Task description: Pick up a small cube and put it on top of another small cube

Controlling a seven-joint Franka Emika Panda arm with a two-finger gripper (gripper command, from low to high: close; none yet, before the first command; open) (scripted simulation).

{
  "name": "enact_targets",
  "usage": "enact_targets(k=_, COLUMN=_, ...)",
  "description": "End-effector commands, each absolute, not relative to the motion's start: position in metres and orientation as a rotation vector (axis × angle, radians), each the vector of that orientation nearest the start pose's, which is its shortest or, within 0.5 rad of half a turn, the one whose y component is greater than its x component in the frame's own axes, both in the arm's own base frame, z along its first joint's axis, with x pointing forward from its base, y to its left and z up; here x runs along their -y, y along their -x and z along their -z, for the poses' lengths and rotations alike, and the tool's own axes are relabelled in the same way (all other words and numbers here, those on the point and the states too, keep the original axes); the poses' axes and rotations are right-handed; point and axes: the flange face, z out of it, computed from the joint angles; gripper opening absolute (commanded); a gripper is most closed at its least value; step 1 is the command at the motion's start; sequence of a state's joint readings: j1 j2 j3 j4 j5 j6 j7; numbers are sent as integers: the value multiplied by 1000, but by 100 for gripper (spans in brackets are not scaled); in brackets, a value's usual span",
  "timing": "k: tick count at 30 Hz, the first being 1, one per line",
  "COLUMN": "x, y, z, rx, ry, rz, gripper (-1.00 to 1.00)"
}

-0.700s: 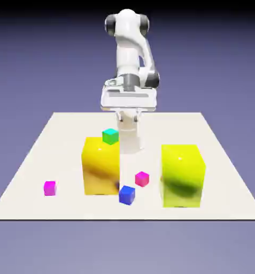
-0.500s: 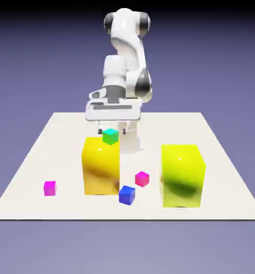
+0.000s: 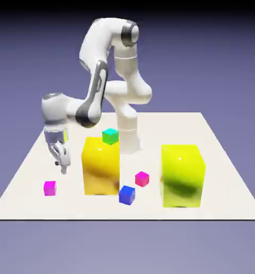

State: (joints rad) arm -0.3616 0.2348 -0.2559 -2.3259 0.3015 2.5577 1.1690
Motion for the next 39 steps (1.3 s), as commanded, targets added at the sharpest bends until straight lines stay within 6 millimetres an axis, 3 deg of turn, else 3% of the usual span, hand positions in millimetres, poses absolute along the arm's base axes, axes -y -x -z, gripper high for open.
enact_targets(k=1, x=320, y=-415, z=-230, rx=-2632, ry=1532, rz=-73, gripper=0)
enact_targets(k=5, x=364, y=-388, z=-190, rx=-2799, ry=1285, rz=-224, gripper=0)
enact_targets(k=6, x=364, y=-388, z=-190, rx=-2799, ry=1285, rz=-224, gripper=0)
enact_targets(k=10, x=357, y=-388, z=-126, rx=-2798, ry=1285, rz=-224, gripper=0)
enact_targets(k=11, x=356, y=-387, z=-120, rx=-2799, ry=1285, rz=-224, gripper=0)
enact_targets(k=12, x=356, y=-387, z=-120, rx=-2799, ry=1285, rz=-224, gripper=-100)
enact_targets(k=13, x=356, y=-387, z=-120, rx=-2799, ry=1285, rz=-224, gripper=-100)
enact_targets(k=17, x=363, y=-388, z=-184, rx=-2798, ry=1285, rz=-224, gripper=-100)
enact_targets(k=18, x=379, y=-384, z=-200, rx=-2787, ry=1271, rz=-178, gripper=-100)
enact_targets(k=19, x=359, y=-399, z=-207, rx=-2713, ry=1414, rz=-172, gripper=-100)
enact_targets(k=22, x=264, y=-448, z=-225, rx=-2390, ry=1926, rz=-185, gripper=-100)
enact_targets(k=24, x=198, y=-469, z=-237, rx=-2124, ry=2234, rz=-183, gripper=-100)
enact_targets(k=27, x=99, y=-479, z=-248, rx=-1704, ry=2616, rz=-191, gripper=-100)
enact_targets(k=29, x=35, y=-474, z=-255, rx=-1388, ry=2834, rz=-187, gripper=-100)
enact_targets(k=30, x=6, y=-466, z=-249, rx=-1285, ry=2910, rz=-216, gripper=-100)
enact_targets(k=32, x=0, y=-463, z=-246, rx=-1277, ry=2923, rz=-231, gripper=-100)
enact_targets(k=36, x=-1, y=-457, z=-184, rx=-1277, ry=2923, rz=-231, gripper=-100)
enact_targets(k=37, x=-1, y=-455, z=-176, rx=-1277, ry=2923, rz=-231, gripper=-100)
enact_targets(k=38, x=-1, y=-455, z=-176, rx=-1277, ry=2923, rz=-231, gripper=100)
enact_targets(k=39, x=-1, y=-455, z=-176, rx=-1277, ry=2923, rz=-231, gripper=100)
